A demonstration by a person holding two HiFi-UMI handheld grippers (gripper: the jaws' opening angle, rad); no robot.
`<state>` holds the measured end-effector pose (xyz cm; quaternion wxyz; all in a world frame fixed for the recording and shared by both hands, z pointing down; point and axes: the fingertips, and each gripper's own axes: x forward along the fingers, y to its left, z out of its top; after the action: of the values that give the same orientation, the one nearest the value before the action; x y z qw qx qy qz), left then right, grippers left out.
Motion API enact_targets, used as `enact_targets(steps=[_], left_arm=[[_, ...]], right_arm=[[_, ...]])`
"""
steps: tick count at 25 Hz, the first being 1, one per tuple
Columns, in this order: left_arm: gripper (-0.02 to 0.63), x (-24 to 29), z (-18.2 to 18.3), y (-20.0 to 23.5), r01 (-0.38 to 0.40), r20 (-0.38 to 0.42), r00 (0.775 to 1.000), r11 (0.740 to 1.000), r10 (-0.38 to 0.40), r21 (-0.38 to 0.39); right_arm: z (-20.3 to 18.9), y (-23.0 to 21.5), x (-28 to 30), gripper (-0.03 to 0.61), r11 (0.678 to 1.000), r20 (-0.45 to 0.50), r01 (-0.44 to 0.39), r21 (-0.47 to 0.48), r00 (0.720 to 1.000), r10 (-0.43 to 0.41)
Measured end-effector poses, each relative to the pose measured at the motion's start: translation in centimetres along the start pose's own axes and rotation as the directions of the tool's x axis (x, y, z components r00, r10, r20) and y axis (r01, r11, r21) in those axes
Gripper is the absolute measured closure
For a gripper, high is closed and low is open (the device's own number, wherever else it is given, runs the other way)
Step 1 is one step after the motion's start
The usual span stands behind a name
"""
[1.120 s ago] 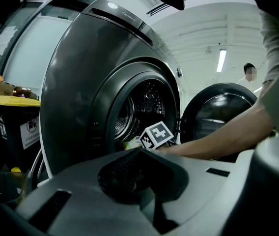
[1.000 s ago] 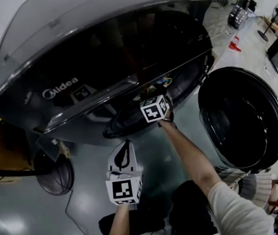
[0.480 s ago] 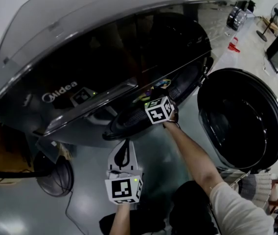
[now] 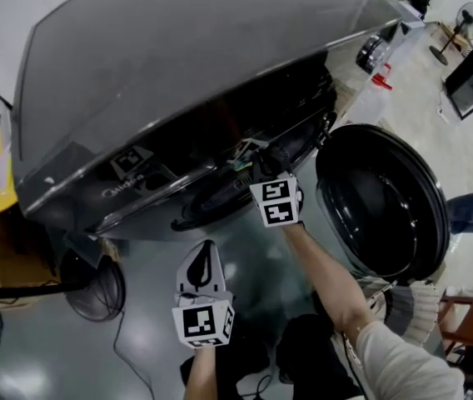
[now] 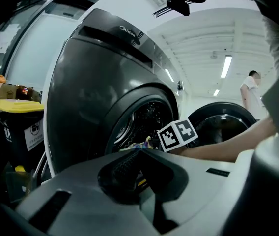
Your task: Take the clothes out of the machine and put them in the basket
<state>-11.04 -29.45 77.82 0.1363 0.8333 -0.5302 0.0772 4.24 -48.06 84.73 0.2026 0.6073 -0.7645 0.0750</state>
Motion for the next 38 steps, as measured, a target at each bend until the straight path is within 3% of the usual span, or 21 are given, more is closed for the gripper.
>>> enact_targets(steps=[9, 21, 32, 38], left_arm=[[0.595, -5.0, 10.2, -4.3, -0.002, -0.025, 1.000, 0.999, 0.001, -0.034], [0.595, -10.1, 22.9, -10.6, 0.020, -0.054, 0.998, 0.998, -0.023, -0.056], [0.595, -12.6, 36.0, -13.6, 0.051, 0.052, 0.997, 0.999, -0.051, -0.002], [0.595, -16.0, 42.0, -15.6, 0.049, 0.106, 0.993, 0.998, -0.053, 0.039]], right_arm=[[6.8, 0.7, -12.1, 0.551, 0.997, -0.001, -0.057, 0.058, 0.998, 0.057], [17.9, -2.0, -25.7, 0.551, 0.991, -0.014, -0.082, 0.107, 0.996, 0.084], [32.3, -4.1, -35.7, 0.551, 0.993, 0.130, -0.094, 0.071, 0.988, 0.084], [38.1, -4.8, -41.5, 0.551, 0.987, 0.179, -0.139, 0.077, 0.976, 0.124]])
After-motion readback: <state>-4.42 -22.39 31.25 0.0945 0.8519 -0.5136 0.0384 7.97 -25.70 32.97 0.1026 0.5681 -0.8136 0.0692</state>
